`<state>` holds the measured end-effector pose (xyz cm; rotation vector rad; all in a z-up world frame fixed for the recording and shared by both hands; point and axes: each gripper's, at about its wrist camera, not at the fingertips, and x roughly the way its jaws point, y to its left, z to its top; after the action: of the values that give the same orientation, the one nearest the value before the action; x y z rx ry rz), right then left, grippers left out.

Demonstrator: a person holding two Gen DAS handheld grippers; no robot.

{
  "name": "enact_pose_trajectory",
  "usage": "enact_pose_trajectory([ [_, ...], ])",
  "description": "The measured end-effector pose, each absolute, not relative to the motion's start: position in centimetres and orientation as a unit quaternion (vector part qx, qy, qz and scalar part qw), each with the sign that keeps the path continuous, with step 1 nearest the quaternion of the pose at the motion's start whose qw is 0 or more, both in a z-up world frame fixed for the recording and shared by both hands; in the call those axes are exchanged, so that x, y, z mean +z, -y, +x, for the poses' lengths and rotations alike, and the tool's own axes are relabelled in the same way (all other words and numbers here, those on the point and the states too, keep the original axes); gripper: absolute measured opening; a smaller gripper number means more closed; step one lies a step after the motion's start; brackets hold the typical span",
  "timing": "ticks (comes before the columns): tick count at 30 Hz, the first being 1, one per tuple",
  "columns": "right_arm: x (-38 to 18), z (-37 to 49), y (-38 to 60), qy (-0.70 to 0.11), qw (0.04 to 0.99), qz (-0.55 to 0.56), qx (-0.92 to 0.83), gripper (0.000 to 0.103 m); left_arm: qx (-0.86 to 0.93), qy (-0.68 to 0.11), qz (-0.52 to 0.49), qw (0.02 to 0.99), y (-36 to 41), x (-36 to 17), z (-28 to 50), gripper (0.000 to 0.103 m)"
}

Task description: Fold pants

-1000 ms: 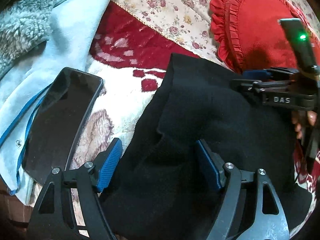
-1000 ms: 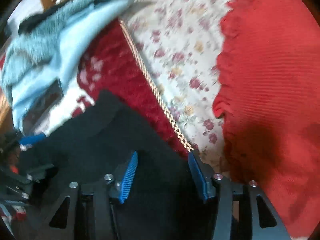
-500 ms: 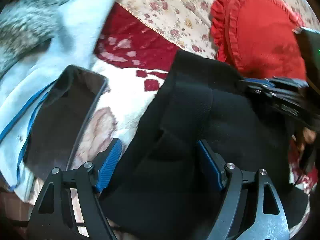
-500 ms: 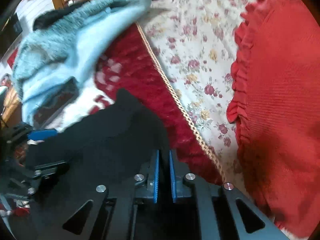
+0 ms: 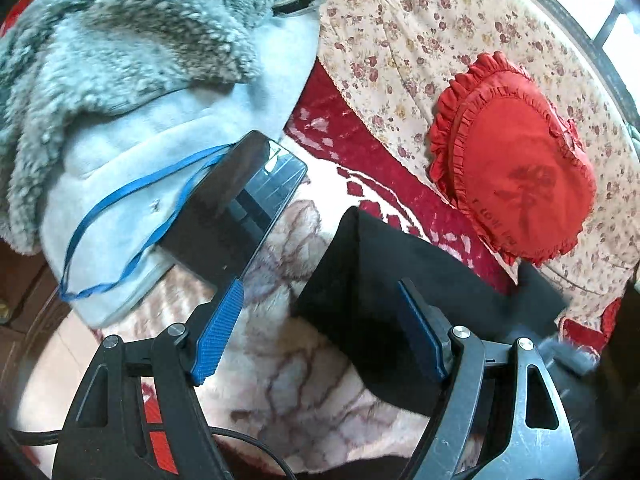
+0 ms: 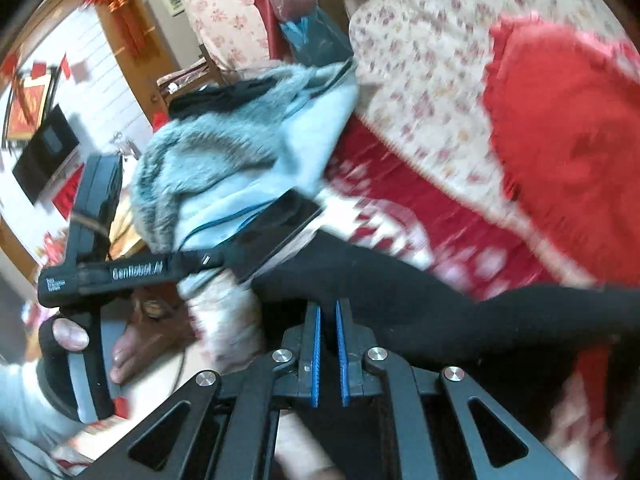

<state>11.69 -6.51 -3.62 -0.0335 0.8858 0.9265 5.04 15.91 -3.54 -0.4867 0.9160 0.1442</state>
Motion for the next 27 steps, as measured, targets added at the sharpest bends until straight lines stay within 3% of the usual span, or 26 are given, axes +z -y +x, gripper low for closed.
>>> enact_pose_trajectory([
  [8,-9.0,8.1,0.9,-0.464,0.785,-0.029,0.408,0.008,0.063,-0.444,-0.228,0.864,-15.6,-3.6,3.3,0.078],
  [11,-7.6,8.0,3.8,-0.463,0.787,0.018,0.408,0.023,0.067,-0.447,-0.24,0.859,-16.1,-4.2,2.6,0.078],
  [12,-6.6,7.3,5.6,-0.451,0.796,0.026,0.403,0.036,0.068,-0.451,-0.245,0.856,-16.3,-4.6,2.5,0.078],
  [13,-6.0,6.9,6.8,-0.442,0.803,0.032,0.398,0.039,0.067,-0.455,-0.246,0.853,-16.3,-4.9,2.5,0.078],
  [21,-7.1,5.9,23.9,-0.453,0.848,0.172,0.217,0.041,0.046,-0.451,-0.227,0.862,-12.3,-5.0,3.1,0.078],
  [27,-8.6,9.2,29.6,-0.426,0.819,0.326,0.202,0.047,0.012,-0.454,-0.201,0.868,-8.2,-4.5,4.6,0.078],
])
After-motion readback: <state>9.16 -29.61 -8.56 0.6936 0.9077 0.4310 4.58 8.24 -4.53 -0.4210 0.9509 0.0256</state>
